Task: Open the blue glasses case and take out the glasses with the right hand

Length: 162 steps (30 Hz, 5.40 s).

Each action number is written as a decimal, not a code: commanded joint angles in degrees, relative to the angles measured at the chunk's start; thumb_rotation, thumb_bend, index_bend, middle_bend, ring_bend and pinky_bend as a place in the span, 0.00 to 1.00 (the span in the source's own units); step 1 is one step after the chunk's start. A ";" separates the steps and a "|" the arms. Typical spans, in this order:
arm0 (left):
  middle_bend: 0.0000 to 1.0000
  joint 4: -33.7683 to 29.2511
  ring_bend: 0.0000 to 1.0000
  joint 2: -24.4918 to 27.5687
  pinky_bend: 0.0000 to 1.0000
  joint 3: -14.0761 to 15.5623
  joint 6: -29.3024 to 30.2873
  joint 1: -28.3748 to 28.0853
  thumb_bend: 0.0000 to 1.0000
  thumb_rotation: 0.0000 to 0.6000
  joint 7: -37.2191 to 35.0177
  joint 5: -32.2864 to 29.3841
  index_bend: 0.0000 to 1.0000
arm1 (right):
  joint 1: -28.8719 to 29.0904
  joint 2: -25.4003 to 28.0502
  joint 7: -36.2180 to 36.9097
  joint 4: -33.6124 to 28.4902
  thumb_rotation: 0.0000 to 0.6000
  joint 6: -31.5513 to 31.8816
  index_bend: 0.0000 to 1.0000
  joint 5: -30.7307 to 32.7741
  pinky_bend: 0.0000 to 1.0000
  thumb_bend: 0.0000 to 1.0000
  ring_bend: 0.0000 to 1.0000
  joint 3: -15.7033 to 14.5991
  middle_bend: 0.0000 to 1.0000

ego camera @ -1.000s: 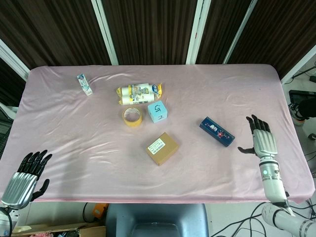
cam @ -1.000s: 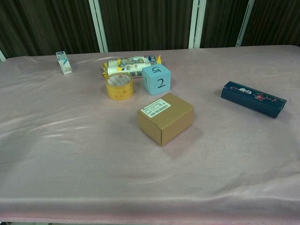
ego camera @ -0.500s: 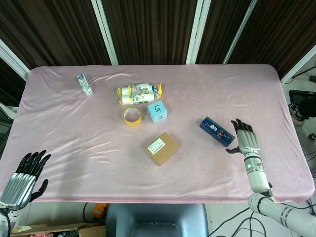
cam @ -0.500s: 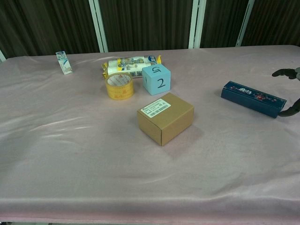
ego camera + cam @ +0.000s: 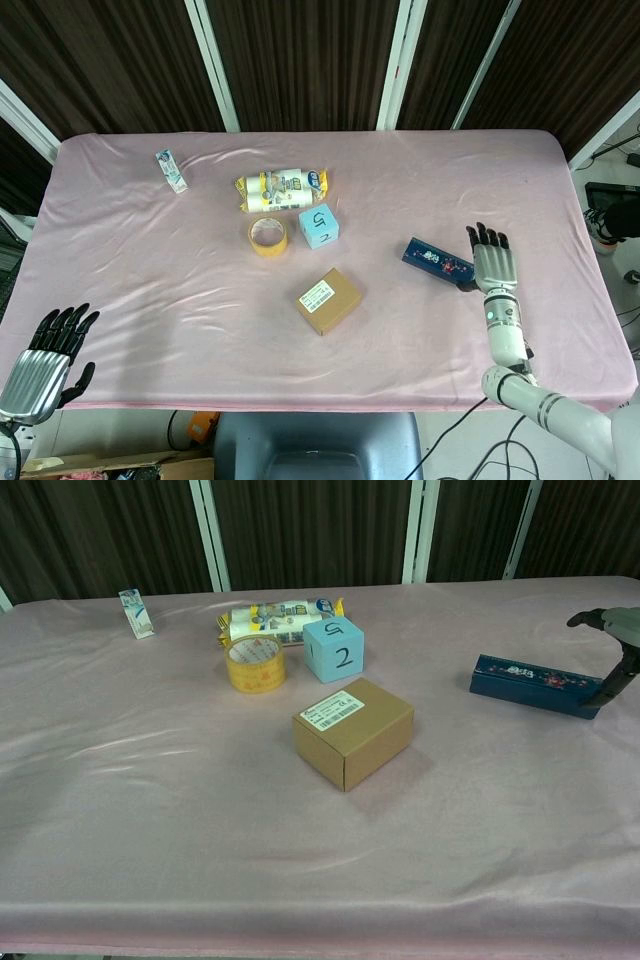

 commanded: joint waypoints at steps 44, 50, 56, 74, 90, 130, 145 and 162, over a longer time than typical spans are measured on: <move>0.00 -0.72 0.00 -2.88 0.06 -2.20 -4.33 -1.79 0.42 1.00 6.78 -4.91 0.00 | 6.82 -3.93 1.91 22.28 1.00 -8.72 0.34 -19.41 0.00 0.48 0.00 -8.09 0.00; 0.00 -0.67 0.00 -2.91 0.06 -2.27 -4.14 -1.77 0.42 1.00 6.65 -5.03 0.00 | 7.57 -4.81 3.38 24.48 1.00 -9.39 0.39 -20.75 0.00 0.51 0.00 -7.67 0.00; 0.00 -0.65 0.00 -2.91 0.06 -2.25 -4.05 -1.79 0.42 1.00 6.63 -5.04 0.00 | 7.79 -4.87 2.54 25.62 1.00 -11.07 0.40 -20.81 0.00 0.53 0.00 -7.53 0.00; 0.00 -0.63 0.00 -2.87 0.06 -2.24 -3.83 -1.86 0.42 1.00 6.54 -5.00 0.00 | 8.46 -5.27 1.65 25.16 1.00 -13.20 0.41 -20.60 0.00 0.56 0.00 -6.52 0.00; 0.00 -0.49 0.00 -2.70 0.06 -2.04 -3.73 -1.97 0.42 1.00 5.88 -4.56 0.00 | 8.78 -4.62 -0.13 23.29 1.00 -14.27 0.49 -19.24 0.00 0.71 0.00 -5.84 0.00; 0.00 -1.03 0.00 -3.15 0.07 -1.61 -4.43 -2.42 0.42 1.00 7.00 -4.56 0.00 | 11.52 -3.10 8.20 24.49 1.00 -8.38 0.20 -20.91 0.00 0.38 0.00 -2.21 0.00; 0.00 -0.78 0.00 -1.78 0.07 -1.13 -2.01 -1.70 0.42 1.00 3.35 -2.40 0.00 | 4.41 10.70 6.59 -6.39 1.00 -9.55 0.36 -16.76 0.00 0.52 0.00 -7.23 0.00; 0.00 -0.53 0.00 -1.37 0.07 -1.17 -1.36 -1.38 0.42 1.00 2.15 -2.08 0.00 | 7.89 3.27 4.59 -0.96 1.00 -11.21 0.37 -14.24 0.00 0.52 0.00 -7.78 0.00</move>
